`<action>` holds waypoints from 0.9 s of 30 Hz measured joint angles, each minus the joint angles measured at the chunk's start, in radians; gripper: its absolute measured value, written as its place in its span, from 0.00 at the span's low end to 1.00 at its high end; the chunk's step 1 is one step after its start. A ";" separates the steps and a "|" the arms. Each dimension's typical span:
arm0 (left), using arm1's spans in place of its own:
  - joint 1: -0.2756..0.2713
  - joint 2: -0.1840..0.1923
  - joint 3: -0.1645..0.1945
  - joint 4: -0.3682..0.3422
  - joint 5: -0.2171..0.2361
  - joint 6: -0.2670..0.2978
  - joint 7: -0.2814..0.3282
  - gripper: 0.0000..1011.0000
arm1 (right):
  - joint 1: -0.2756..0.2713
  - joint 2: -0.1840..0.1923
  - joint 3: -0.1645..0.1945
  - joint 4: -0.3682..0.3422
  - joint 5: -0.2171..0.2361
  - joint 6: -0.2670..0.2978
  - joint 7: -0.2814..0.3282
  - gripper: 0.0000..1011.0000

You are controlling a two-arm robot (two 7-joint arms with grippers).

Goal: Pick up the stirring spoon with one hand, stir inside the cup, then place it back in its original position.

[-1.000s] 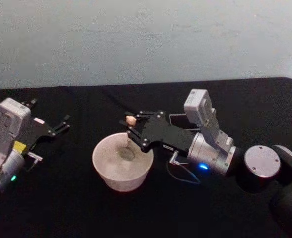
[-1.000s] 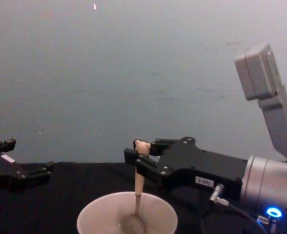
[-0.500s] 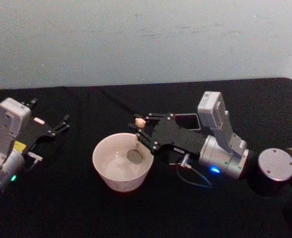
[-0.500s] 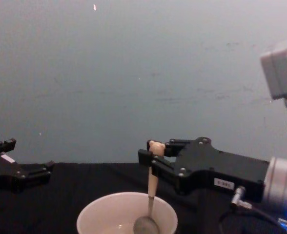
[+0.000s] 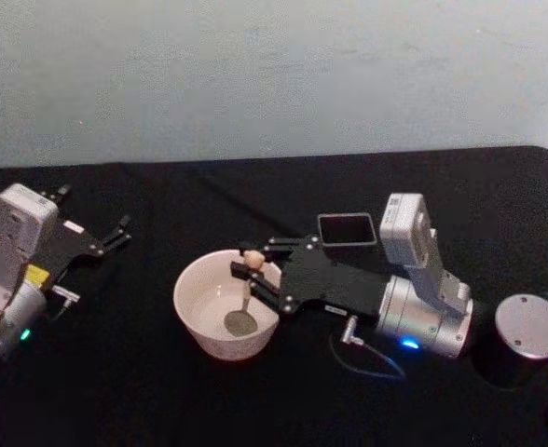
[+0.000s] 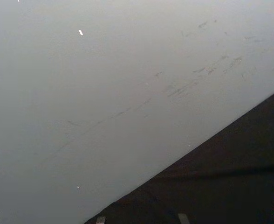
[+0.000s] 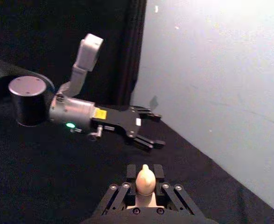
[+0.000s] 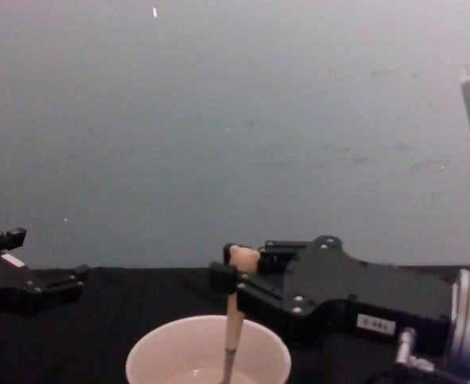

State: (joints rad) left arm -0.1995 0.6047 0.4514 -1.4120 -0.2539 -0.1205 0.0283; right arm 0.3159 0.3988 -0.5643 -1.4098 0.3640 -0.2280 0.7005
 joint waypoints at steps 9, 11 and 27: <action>0.000 0.000 0.000 0.000 0.000 0.000 0.000 0.99 | 0.025 -0.036 -0.033 0.027 -0.008 0.004 -0.010 0.21; 0.000 0.000 0.000 0.000 0.000 0.000 0.000 0.99 | 0.038 -0.052 -0.036 0.047 -0.016 0.002 -0.024 0.21; 0.000 0.000 0.000 0.000 0.000 0.000 0.000 0.99 | 0.097 -0.109 -0.015 0.154 -0.066 -0.007 -0.091 0.21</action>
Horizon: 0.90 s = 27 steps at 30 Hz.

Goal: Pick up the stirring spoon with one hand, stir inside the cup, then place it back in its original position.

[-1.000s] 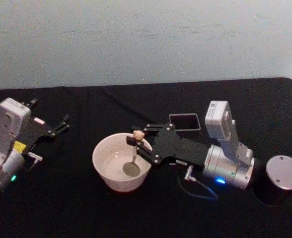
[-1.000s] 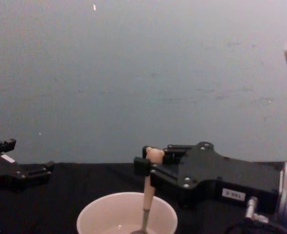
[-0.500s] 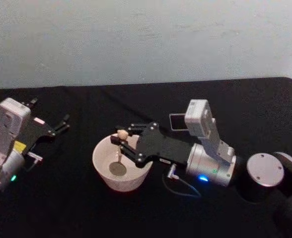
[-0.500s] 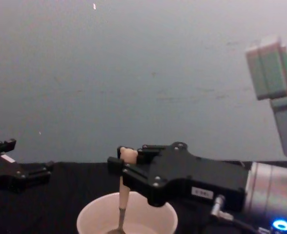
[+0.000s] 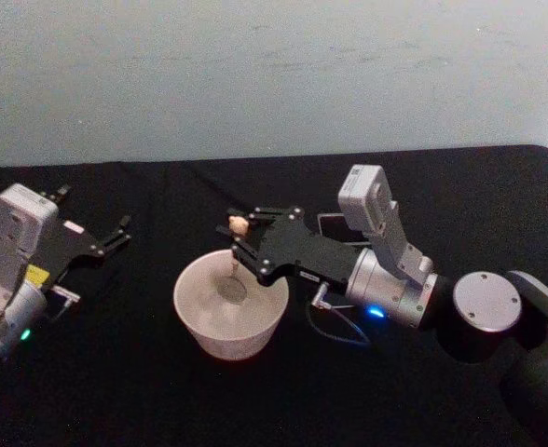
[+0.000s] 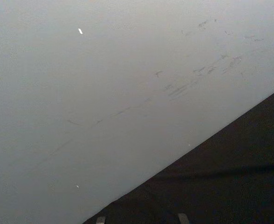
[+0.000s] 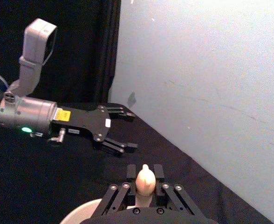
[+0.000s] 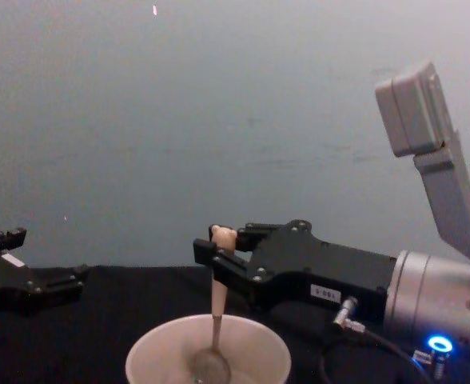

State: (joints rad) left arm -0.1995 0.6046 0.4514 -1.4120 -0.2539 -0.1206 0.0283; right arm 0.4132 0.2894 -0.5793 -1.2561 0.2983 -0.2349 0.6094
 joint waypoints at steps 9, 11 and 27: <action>0.000 0.000 0.000 0.000 0.000 0.000 0.000 0.99 | -0.003 0.003 0.012 0.004 -0.007 0.005 -0.003 0.21; 0.000 0.000 0.000 0.000 0.000 0.000 0.000 0.99 | -0.005 0.004 0.015 0.004 -0.007 0.006 -0.003 0.21; 0.000 0.000 0.000 0.000 0.000 0.000 0.000 0.99 | -0.079 0.081 0.051 -0.095 0.035 0.030 0.025 0.21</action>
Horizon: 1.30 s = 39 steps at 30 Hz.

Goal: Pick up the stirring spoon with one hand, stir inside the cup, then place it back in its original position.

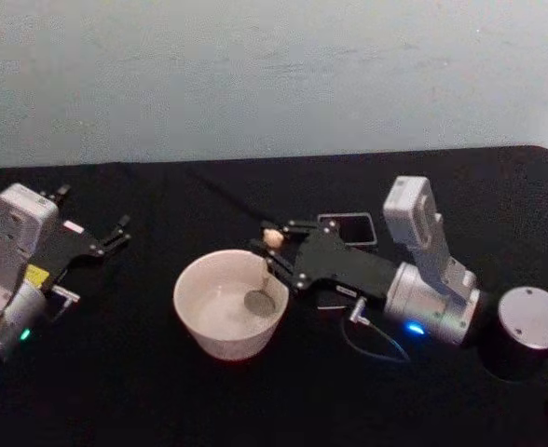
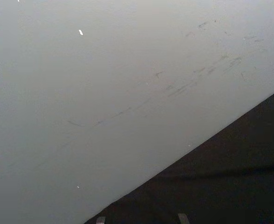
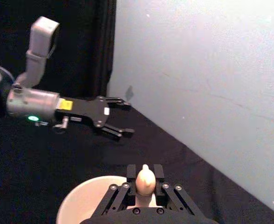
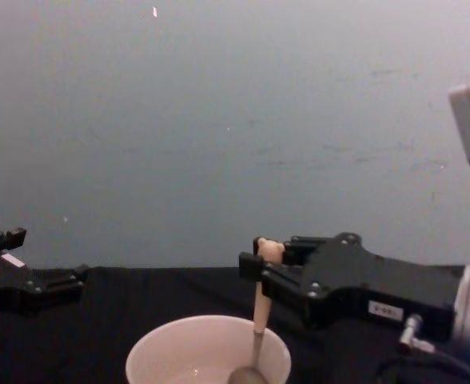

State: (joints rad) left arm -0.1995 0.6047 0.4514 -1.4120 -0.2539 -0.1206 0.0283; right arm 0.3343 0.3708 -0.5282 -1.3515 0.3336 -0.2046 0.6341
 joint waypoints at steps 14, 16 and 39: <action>0.000 0.000 0.000 0.000 0.000 0.000 0.000 0.99 | -0.052 0.034 -0.026 -0.097 0.061 0.030 0.045 0.21; 0.000 0.000 0.000 0.000 0.000 0.000 0.000 0.99 | -0.051 0.031 -0.033 -0.097 0.061 0.031 0.046 0.21; 0.000 0.000 0.000 0.000 0.000 0.000 0.000 0.99 | 0.057 -0.088 -0.047 0.071 -0.009 0.020 -0.050 0.21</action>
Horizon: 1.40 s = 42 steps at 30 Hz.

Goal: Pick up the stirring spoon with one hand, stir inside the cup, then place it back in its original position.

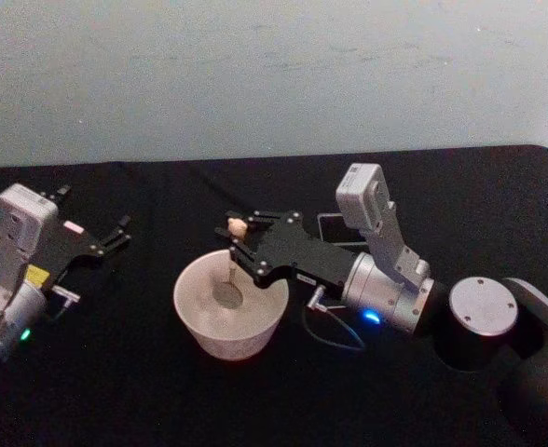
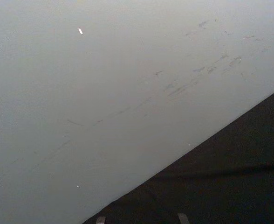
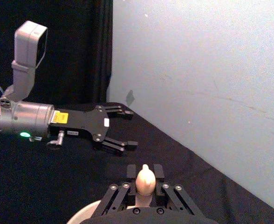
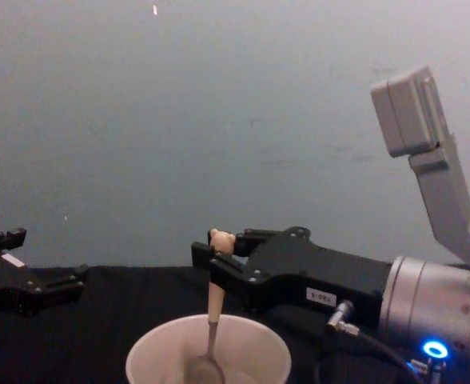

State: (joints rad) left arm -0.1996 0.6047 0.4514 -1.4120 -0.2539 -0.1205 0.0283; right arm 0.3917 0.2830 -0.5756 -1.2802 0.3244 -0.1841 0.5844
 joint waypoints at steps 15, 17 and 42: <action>0.000 0.000 0.000 0.000 0.000 0.000 0.000 0.99 | -0.002 -0.002 0.022 0.006 -0.011 -0.002 -0.003 0.21; 0.000 0.000 0.000 0.000 0.000 0.000 0.000 0.99 | -0.005 0.004 0.027 0.002 -0.012 -0.003 -0.003 0.21; 0.000 0.000 0.000 0.000 0.000 0.000 0.000 0.99 | -0.114 0.109 0.025 -0.165 0.051 0.016 0.071 0.21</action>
State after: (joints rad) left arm -0.1996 0.6047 0.4514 -1.4120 -0.2539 -0.1205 0.0283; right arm 0.2773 0.3919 -0.5502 -1.4448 0.3753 -0.1684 0.6553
